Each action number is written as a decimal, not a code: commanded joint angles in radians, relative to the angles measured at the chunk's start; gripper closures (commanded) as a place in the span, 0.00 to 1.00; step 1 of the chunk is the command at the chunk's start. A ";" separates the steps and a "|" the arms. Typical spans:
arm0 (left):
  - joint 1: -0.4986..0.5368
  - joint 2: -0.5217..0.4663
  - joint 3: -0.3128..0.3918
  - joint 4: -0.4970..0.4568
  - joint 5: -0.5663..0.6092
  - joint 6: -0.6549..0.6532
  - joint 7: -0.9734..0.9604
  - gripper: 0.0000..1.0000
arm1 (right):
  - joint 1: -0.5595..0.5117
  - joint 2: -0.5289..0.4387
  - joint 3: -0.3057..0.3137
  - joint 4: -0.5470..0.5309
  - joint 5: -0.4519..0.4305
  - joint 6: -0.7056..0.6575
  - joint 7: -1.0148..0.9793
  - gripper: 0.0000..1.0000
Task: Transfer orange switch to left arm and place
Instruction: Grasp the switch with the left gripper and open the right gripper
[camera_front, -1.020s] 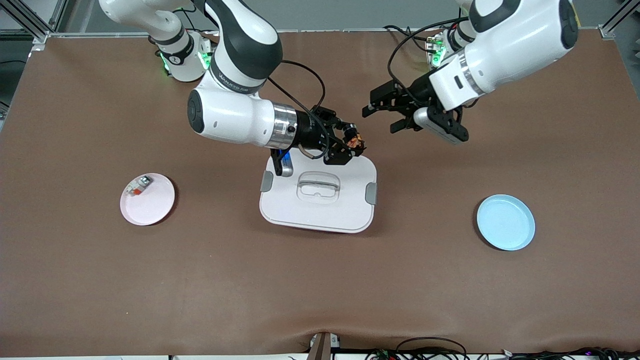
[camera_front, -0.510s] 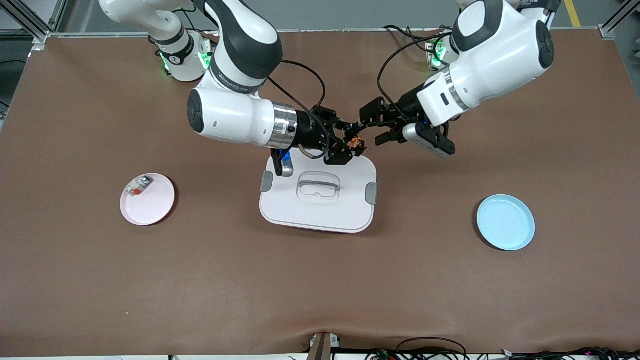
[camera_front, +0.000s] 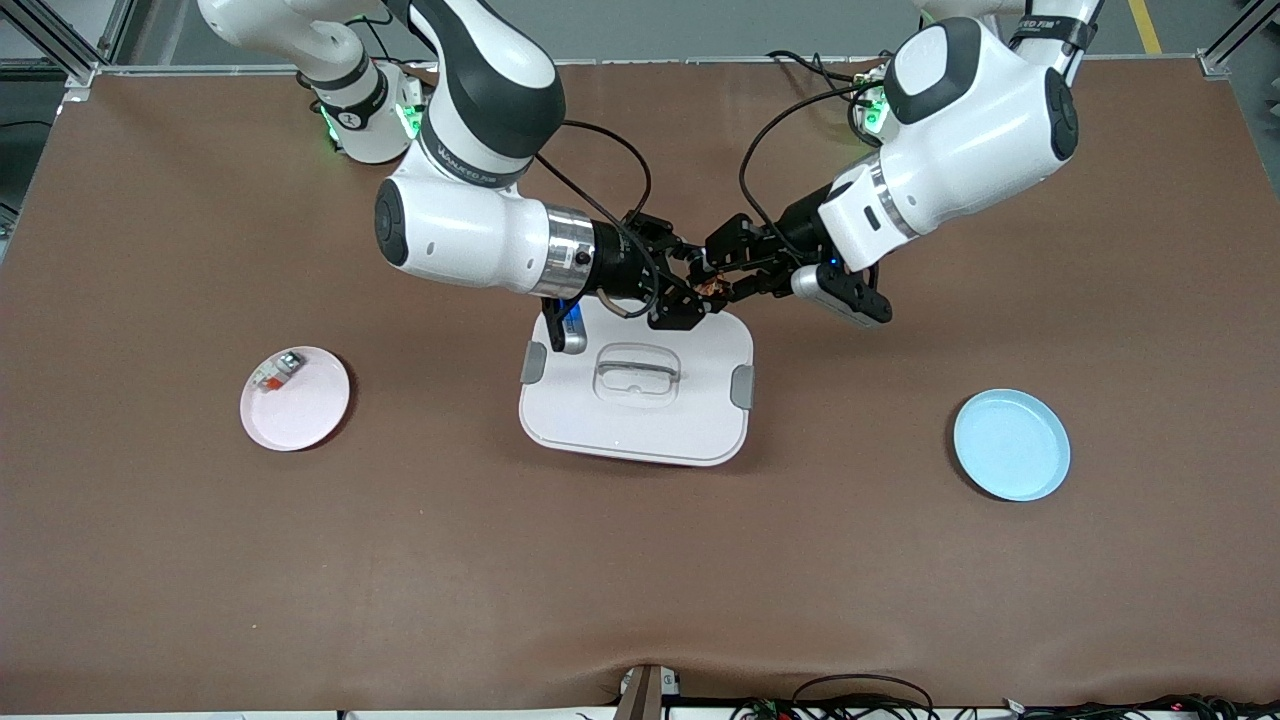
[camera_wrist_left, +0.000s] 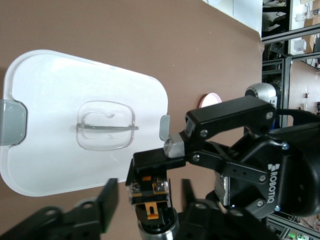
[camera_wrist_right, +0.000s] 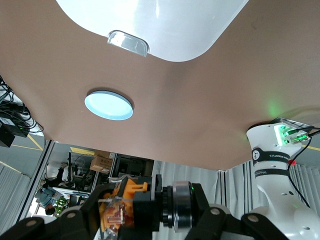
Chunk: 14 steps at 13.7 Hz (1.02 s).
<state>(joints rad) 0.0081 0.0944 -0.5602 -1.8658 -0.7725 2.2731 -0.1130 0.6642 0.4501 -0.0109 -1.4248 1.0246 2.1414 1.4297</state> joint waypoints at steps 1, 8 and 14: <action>-0.013 0.010 -0.009 0.013 -0.021 0.014 -0.026 0.73 | 0.005 0.013 -0.006 0.027 0.020 -0.003 0.012 0.89; -0.011 0.007 -0.007 0.030 0.134 0.002 -0.062 1.00 | 0.000 0.015 -0.006 0.027 0.022 -0.005 0.012 0.68; 0.010 -0.001 0.002 0.065 0.301 -0.076 -0.063 1.00 | -0.006 0.013 -0.006 0.027 0.022 -0.006 0.017 0.00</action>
<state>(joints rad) 0.0054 0.0989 -0.5595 -1.8309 -0.5220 2.2466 -0.1872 0.6651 0.4540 -0.0142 -1.4201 1.0377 2.1511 1.4292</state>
